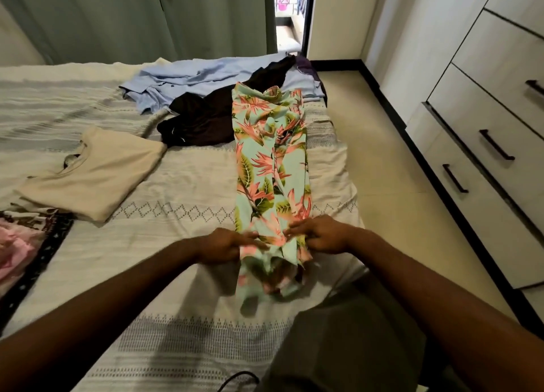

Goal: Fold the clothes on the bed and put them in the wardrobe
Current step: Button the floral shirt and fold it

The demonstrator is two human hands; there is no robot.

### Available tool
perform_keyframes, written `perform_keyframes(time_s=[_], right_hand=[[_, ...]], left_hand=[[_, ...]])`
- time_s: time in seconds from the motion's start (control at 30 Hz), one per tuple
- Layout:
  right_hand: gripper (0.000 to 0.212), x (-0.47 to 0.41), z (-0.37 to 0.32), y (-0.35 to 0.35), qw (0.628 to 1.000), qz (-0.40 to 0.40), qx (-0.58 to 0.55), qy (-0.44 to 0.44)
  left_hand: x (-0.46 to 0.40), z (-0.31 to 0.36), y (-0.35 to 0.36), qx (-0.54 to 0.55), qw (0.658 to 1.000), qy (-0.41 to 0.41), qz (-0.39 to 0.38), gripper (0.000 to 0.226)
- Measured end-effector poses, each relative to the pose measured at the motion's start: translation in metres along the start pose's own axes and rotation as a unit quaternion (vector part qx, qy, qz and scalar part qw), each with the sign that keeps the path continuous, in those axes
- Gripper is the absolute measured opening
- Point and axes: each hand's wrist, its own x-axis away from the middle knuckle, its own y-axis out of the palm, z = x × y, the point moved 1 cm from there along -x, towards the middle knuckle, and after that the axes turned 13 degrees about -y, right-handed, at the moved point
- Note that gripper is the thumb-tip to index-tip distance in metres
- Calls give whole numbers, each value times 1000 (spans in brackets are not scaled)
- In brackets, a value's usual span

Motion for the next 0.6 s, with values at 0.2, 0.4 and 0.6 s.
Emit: perform_keyframes(time_s=[0.2,0.4,0.6], right_hand=[[30,-25,17,-22,804,327,-435,239],[48,-35,28,-13,725,379,-515,257],[58,-30,27,-13,637,434,-613,174]], left_hand=[[-32,-17,-30,577,789,-201,70,20],[-47,-19,-12,629,713,-258,173,6],[-54,-12,-11,606,710,-277,228,40]])
